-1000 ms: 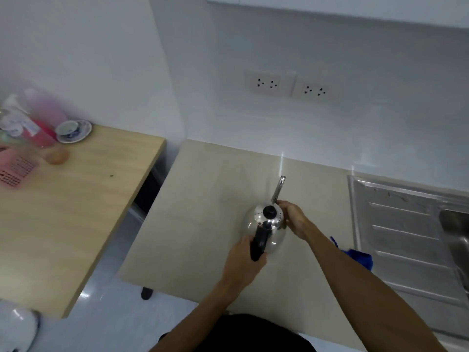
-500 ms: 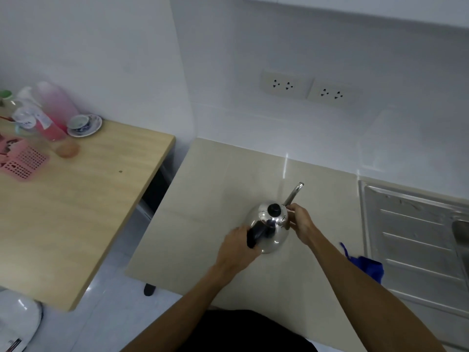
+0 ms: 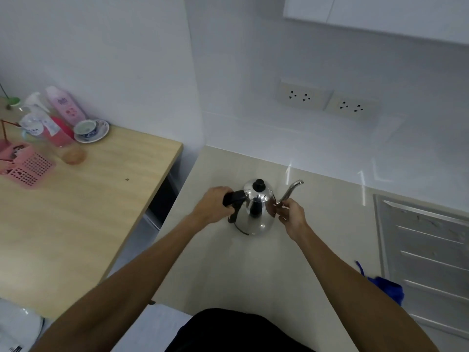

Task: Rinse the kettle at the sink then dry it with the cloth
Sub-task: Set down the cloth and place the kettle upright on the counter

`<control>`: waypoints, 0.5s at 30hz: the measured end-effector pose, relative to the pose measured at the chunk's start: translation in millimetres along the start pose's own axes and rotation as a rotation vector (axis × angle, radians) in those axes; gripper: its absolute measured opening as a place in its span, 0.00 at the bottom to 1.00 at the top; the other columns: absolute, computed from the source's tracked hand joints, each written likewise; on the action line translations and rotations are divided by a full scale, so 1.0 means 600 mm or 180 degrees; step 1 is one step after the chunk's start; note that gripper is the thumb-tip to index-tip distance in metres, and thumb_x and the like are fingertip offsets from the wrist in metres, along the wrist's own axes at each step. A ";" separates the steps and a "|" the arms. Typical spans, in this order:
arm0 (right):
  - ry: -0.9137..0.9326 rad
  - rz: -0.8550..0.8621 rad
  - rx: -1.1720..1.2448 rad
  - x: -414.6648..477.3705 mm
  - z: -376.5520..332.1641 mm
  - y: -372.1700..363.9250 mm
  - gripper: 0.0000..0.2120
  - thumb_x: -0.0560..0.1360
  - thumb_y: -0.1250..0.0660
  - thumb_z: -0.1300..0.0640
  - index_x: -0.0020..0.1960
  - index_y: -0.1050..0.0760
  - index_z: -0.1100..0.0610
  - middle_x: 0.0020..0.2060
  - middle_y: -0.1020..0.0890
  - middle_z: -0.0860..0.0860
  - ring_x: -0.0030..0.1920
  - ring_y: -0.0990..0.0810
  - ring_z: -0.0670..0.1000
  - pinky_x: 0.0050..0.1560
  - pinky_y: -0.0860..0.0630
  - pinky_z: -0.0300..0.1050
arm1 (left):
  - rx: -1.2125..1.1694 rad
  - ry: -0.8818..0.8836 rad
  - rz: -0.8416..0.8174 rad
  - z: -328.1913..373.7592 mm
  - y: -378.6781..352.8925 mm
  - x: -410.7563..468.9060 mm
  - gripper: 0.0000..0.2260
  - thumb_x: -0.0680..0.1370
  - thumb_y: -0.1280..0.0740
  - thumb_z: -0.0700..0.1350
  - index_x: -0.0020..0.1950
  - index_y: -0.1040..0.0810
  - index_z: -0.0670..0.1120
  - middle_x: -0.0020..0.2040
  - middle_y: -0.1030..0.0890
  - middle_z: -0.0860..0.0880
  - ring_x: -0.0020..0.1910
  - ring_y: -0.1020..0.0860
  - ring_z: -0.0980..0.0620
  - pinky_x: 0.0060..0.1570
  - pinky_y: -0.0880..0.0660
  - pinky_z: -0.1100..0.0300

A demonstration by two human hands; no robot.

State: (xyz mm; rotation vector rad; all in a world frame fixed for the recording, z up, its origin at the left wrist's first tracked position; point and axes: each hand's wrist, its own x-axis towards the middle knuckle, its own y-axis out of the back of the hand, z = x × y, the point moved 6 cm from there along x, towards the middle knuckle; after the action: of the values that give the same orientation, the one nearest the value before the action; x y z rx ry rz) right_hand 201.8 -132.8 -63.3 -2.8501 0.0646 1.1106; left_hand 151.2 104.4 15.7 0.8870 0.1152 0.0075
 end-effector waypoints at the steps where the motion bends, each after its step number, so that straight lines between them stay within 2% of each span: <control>1: -0.0013 -0.0008 0.0036 0.004 -0.007 -0.009 0.07 0.75 0.40 0.60 0.41 0.26 0.58 0.47 0.21 0.58 0.48 0.24 0.55 0.53 0.32 0.46 | 0.0061 -0.0063 -0.0028 -0.002 0.011 0.014 0.09 0.69 0.28 0.37 0.48 0.20 0.40 0.42 0.18 0.42 0.40 0.21 0.43 0.42 0.25 0.53; 3: -0.0038 -0.0011 0.0118 0.012 -0.018 -0.024 0.06 0.75 0.40 0.61 0.42 0.26 0.59 0.46 0.22 0.58 0.43 0.25 0.52 0.51 0.32 0.45 | 0.0132 -0.0165 -0.0107 -0.004 0.029 0.040 0.05 0.70 0.28 0.37 0.45 0.21 0.41 0.40 0.19 0.43 0.38 0.22 0.45 0.40 0.25 0.53; 5: -0.0066 0.0008 0.0179 0.021 -0.028 -0.037 0.06 0.75 0.40 0.62 0.41 0.26 0.59 0.44 0.23 0.56 0.40 0.26 0.51 0.53 0.32 0.45 | 0.0218 -0.0262 -0.0155 -0.003 0.045 0.066 0.04 0.70 0.29 0.36 0.42 0.22 0.40 0.37 0.22 0.45 0.36 0.25 0.46 0.39 0.27 0.54; 9: -0.0142 0.0061 0.0220 0.033 -0.044 -0.056 0.05 0.75 0.39 0.61 0.42 0.28 0.59 0.42 0.24 0.55 0.44 0.27 0.52 0.55 0.32 0.46 | 0.0383 -0.0307 -0.0253 -0.004 0.058 0.106 0.04 0.70 0.30 0.35 0.40 0.25 0.41 0.37 0.24 0.45 0.38 0.28 0.47 0.39 0.33 0.56; 11: -0.0156 0.0059 0.0257 0.036 -0.053 -0.063 0.05 0.76 0.40 0.61 0.41 0.29 0.58 0.44 0.24 0.55 0.47 0.27 0.53 0.56 0.32 0.46 | 0.0401 -0.0252 -0.0271 -0.012 0.061 0.121 0.03 0.70 0.31 0.34 0.42 0.23 0.36 0.38 0.22 0.41 0.37 0.27 0.46 0.38 0.31 0.56; 15: -0.0182 0.0026 0.0214 0.040 -0.065 -0.069 0.04 0.76 0.40 0.61 0.42 0.28 0.59 0.44 0.24 0.56 0.47 0.27 0.53 0.57 0.32 0.46 | 0.0428 -0.0222 -0.0311 -0.021 0.067 0.138 0.04 0.71 0.31 0.34 0.45 0.21 0.36 0.41 0.19 0.38 0.36 0.26 0.46 0.39 0.26 0.53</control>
State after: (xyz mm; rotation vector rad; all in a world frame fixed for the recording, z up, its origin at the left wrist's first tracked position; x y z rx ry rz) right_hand 248.9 -95.6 -48.5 -2.7601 0.1080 1.1677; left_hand 234.1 144.0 30.6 1.0139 0.0946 -0.1233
